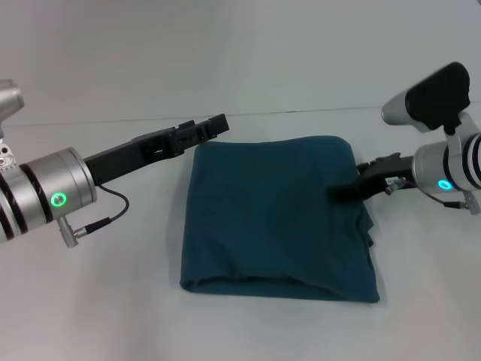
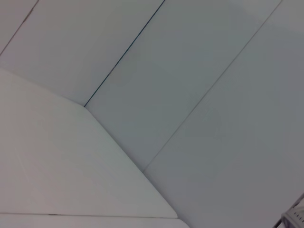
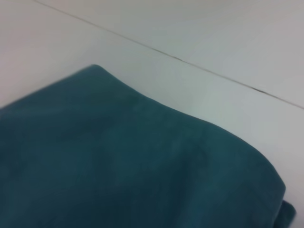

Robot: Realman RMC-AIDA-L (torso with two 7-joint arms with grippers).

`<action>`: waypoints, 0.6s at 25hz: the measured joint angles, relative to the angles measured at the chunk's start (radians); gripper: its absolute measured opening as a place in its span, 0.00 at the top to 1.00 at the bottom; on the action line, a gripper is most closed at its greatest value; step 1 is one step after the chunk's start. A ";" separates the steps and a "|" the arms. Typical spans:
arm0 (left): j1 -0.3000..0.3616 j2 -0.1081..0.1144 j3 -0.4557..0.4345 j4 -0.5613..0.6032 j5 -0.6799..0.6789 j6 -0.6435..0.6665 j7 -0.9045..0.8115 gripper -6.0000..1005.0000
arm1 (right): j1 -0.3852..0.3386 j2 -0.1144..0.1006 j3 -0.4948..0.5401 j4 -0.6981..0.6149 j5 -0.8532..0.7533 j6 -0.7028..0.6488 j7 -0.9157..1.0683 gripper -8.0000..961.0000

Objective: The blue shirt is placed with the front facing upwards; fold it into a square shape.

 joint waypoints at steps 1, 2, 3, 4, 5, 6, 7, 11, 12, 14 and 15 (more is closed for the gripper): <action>0.000 0.000 0.000 0.000 0.000 0.000 0.000 0.12 | 0.000 0.000 -0.001 0.014 -0.001 0.018 -0.003 0.10; 0.000 0.000 0.000 0.000 0.000 0.000 0.000 0.12 | 0.000 0.000 -0.003 0.026 -0.002 0.030 -0.005 0.10; 0.000 0.000 0.000 0.000 0.000 0.000 0.000 0.12 | 0.001 0.000 -0.003 0.036 -0.003 0.047 -0.007 0.10; 0.000 0.000 0.000 0.000 0.000 0.000 0.000 0.12 | 0.002 0.000 -0.004 0.048 -0.010 0.067 -0.008 0.10; 0.000 0.000 0.000 0.000 0.000 0.000 0.000 0.12 | 0.003 0.001 -0.004 0.054 -0.015 0.084 -0.007 0.10; 0.001 0.000 0.000 0.001 0.001 -0.002 0.000 0.12 | 0.002 0.003 -0.003 0.055 -0.024 0.101 -0.003 0.10; 0.001 0.002 0.000 0.004 0.004 -0.005 0.000 0.12 | 0.000 0.004 -0.001 0.050 -0.029 0.112 0.000 0.10; 0.003 0.003 0.000 0.004 0.008 -0.008 0.005 0.12 | -0.041 0.005 0.010 -0.058 0.034 0.063 0.001 0.10; 0.004 0.003 0.000 0.005 0.008 -0.009 0.008 0.12 | -0.058 0.006 0.010 -0.102 0.070 0.032 -0.005 0.10; 0.004 0.003 0.000 0.005 0.008 -0.011 0.011 0.12 | -0.089 0.010 0.008 -0.184 0.153 -0.032 -0.023 0.09; 0.004 0.003 0.000 0.005 0.008 -0.014 0.012 0.12 | -0.100 0.010 0.007 -0.213 0.195 -0.061 -0.035 0.09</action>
